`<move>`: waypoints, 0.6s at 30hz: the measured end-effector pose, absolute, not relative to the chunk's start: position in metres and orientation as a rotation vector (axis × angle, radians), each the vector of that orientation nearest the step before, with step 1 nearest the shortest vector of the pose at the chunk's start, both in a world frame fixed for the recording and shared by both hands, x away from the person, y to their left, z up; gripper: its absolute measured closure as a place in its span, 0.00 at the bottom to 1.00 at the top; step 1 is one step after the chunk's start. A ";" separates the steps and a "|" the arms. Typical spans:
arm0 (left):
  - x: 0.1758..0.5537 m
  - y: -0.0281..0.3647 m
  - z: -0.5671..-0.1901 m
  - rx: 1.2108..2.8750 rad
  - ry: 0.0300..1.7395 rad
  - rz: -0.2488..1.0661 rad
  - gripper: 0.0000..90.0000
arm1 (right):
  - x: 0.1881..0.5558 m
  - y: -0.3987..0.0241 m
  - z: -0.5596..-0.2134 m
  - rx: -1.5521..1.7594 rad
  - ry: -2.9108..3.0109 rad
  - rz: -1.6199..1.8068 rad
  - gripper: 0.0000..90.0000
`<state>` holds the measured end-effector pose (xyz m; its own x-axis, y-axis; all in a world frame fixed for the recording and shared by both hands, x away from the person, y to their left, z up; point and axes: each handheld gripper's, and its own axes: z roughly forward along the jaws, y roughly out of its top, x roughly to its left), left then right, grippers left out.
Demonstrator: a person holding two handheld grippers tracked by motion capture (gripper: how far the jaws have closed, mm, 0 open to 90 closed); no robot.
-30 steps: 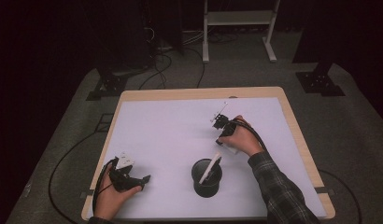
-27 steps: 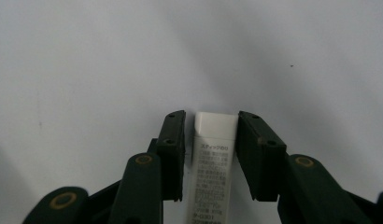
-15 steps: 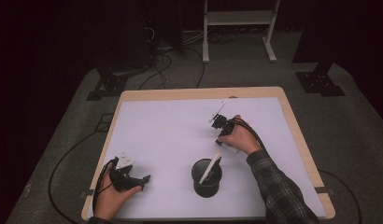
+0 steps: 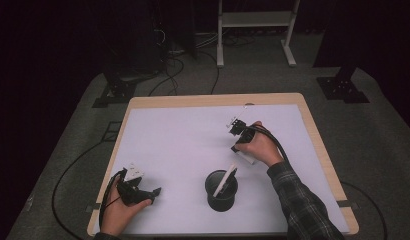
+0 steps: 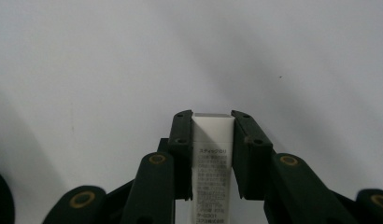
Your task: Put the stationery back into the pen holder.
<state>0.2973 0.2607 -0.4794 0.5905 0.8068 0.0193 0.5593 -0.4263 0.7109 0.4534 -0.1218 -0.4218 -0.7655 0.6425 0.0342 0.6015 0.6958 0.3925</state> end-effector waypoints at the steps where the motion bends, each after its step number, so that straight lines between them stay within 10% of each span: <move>1: 0.297 0.261 -0.479 2.147 1.078 0.475 0.02 | 0.452 -0.125 -0.417 1.028 2.779 0.635 0.78; 18: 0.297 0.261 -0.479 2.146 1.078 0.475 0.02 | 0.430 -0.153 -0.400 1.023 2.724 0.842 0.78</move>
